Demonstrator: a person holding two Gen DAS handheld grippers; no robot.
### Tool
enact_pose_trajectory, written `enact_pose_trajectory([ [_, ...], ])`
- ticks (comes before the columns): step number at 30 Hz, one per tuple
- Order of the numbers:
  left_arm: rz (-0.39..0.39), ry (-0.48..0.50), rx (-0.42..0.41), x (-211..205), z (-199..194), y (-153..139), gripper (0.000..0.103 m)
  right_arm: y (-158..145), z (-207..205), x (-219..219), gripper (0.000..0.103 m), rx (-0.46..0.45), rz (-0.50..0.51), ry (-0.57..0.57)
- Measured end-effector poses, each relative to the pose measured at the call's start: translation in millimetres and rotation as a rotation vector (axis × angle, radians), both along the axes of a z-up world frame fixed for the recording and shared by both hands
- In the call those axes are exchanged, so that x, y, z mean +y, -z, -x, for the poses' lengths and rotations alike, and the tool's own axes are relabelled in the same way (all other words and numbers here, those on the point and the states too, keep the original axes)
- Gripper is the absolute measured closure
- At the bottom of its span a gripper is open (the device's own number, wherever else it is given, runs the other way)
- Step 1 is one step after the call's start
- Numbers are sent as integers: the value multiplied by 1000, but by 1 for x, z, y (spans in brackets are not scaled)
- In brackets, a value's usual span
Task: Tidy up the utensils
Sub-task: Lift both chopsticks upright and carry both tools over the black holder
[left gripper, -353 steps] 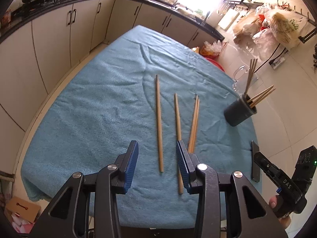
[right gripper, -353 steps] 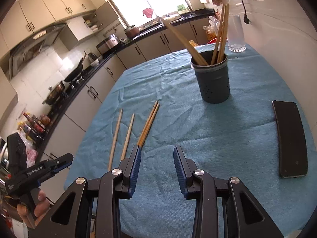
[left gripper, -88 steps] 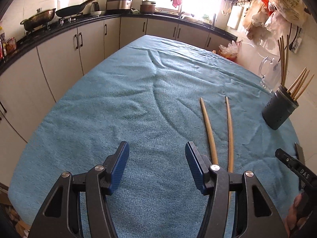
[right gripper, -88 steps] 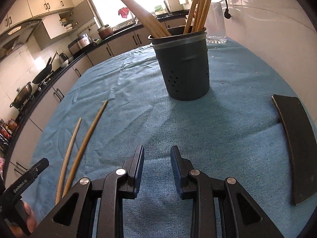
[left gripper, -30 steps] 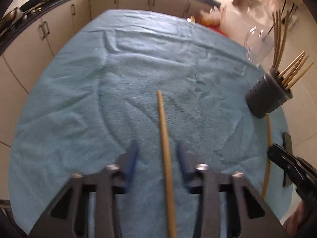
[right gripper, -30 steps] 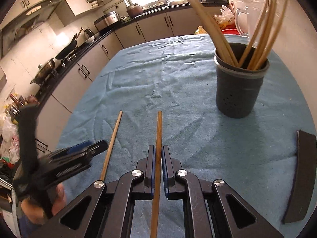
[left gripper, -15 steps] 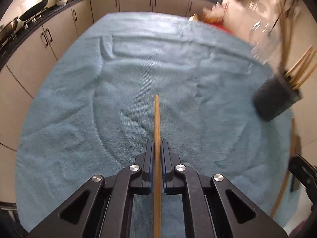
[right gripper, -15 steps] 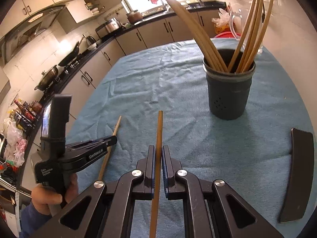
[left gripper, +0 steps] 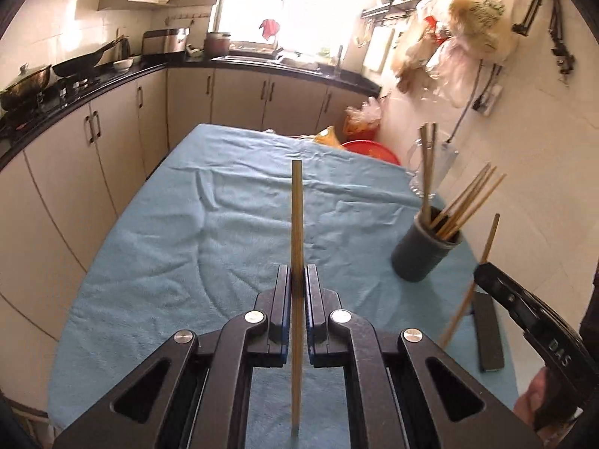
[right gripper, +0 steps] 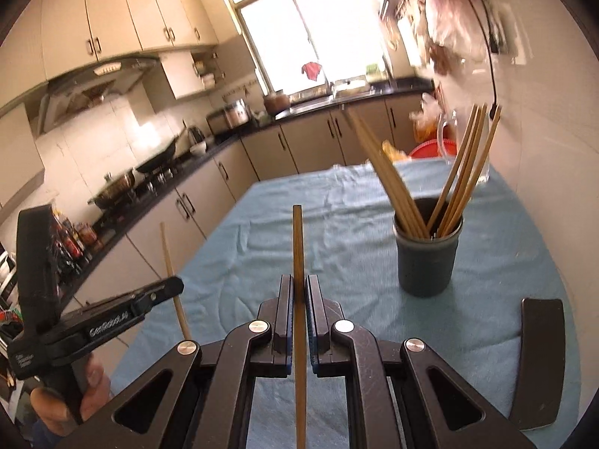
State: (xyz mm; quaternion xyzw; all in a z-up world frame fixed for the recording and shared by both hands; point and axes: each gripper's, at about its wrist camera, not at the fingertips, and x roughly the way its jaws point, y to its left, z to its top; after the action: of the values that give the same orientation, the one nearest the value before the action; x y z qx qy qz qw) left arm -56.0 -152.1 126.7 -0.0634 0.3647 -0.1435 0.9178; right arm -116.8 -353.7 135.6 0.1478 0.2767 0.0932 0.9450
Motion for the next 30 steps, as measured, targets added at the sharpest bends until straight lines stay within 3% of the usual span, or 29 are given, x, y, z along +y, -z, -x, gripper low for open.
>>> enact_pose_trajectory([
  [15, 27, 18, -38, 1, 18, -16, 97, -7, 12, -5, 96, -35, 1, 66],
  [30, 28, 32, -42, -6, 18, -20, 97, -14, 23, -41, 96, -55, -51, 137],
])
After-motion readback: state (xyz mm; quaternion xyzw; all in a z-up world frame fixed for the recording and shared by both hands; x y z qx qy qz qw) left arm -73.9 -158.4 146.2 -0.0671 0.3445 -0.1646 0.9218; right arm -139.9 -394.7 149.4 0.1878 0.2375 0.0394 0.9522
